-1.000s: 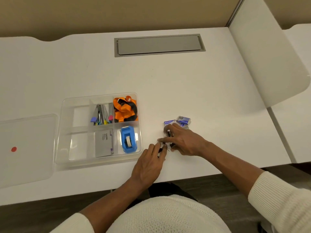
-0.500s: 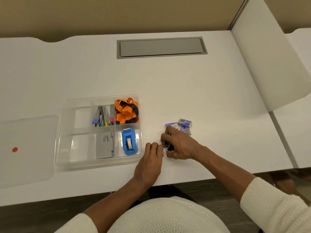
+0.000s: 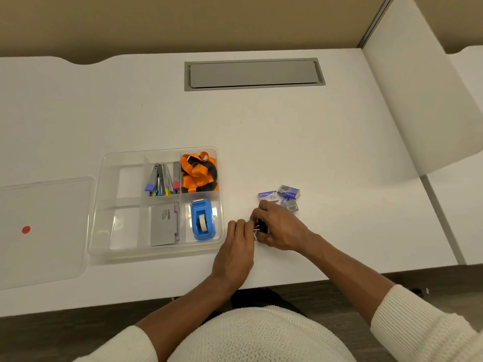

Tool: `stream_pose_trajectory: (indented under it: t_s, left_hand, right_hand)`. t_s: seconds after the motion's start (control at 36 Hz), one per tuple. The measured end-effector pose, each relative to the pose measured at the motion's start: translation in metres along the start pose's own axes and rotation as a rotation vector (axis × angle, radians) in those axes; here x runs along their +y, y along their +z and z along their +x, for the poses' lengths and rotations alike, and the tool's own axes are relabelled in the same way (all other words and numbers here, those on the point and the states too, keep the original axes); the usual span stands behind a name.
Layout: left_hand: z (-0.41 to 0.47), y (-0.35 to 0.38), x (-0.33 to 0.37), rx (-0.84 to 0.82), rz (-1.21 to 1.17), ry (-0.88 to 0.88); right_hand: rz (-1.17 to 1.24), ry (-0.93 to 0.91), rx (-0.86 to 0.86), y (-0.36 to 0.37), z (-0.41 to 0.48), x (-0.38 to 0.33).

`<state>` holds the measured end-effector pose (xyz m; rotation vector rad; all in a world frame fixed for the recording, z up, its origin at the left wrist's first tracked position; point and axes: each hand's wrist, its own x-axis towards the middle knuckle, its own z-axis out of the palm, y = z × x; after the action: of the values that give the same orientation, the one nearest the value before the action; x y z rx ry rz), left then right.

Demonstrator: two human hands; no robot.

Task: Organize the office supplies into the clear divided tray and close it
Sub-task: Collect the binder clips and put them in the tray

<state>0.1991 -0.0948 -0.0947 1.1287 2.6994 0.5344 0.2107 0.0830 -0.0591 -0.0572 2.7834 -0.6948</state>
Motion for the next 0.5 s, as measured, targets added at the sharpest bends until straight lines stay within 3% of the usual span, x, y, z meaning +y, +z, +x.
stream_pose_trajectory:
  t_s: [0.22, 0.5]
  left_hand:
    - [0.007, 0.001, 0.003, -0.072, 0.073, -0.083]
    - [0.013, 0.002, 0.006, -0.133, 0.011, -0.191]
  right_hand:
    - [0.050, 0.192, 0.138, 0.008, -0.006, 0.001]
    - [0.017, 0.243, 0.221, 0.014, -0.018, -0.009]
